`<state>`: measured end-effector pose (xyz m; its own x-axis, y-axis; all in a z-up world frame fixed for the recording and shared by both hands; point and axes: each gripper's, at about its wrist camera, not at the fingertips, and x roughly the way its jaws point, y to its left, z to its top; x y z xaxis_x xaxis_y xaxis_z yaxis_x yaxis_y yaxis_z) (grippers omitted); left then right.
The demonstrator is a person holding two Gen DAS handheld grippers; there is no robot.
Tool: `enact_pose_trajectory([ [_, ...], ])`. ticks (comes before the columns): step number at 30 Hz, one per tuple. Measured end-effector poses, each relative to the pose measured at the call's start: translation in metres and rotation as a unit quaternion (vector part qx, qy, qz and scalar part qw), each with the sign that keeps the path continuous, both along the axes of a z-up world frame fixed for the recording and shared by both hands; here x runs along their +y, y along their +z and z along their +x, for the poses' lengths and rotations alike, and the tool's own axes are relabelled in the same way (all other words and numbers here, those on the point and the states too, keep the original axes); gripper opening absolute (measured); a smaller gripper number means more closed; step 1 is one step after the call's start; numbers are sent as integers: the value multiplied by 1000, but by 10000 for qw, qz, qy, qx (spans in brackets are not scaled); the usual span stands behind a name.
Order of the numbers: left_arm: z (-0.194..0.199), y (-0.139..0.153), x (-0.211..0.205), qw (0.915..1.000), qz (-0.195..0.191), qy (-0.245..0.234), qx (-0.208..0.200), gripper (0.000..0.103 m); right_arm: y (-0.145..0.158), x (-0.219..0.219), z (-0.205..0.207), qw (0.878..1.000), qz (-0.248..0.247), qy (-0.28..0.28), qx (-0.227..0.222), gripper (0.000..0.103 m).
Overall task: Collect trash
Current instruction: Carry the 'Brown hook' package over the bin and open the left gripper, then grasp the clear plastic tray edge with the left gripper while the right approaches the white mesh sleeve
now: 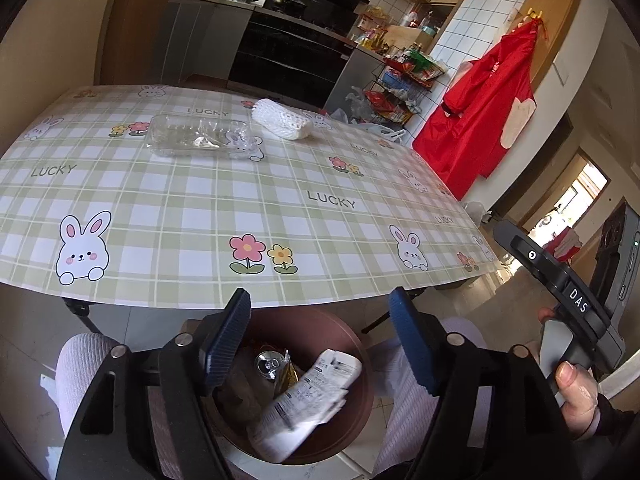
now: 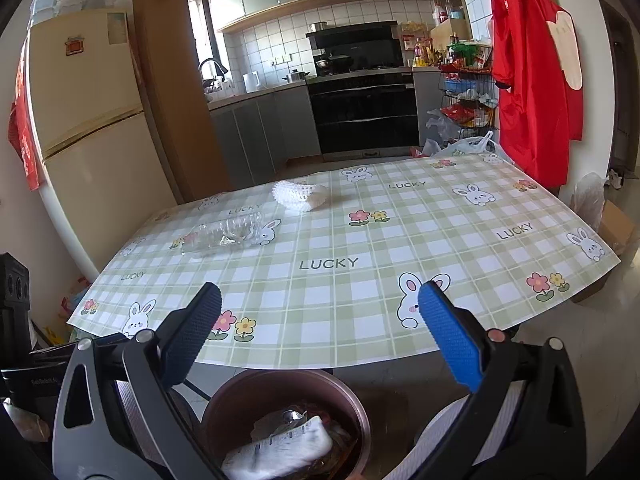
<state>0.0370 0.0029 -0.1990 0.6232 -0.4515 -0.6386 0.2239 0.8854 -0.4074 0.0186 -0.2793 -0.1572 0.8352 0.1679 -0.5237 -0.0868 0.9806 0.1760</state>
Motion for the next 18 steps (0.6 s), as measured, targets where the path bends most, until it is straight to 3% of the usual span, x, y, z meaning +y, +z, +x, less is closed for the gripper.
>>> enact_pose_trajectory([
  [4,1,-2,7,9997,39,232,70,88,-2,0,1,10000,11,-10,57,97],
  [6,2,-3,9,9994,61,328,111,91,-4,0,2,10000,14,-16,89,97],
  [18,29,-15,47,9942,-210,909,535,92,-15,-2,24,9991,-202,0,373,97],
])
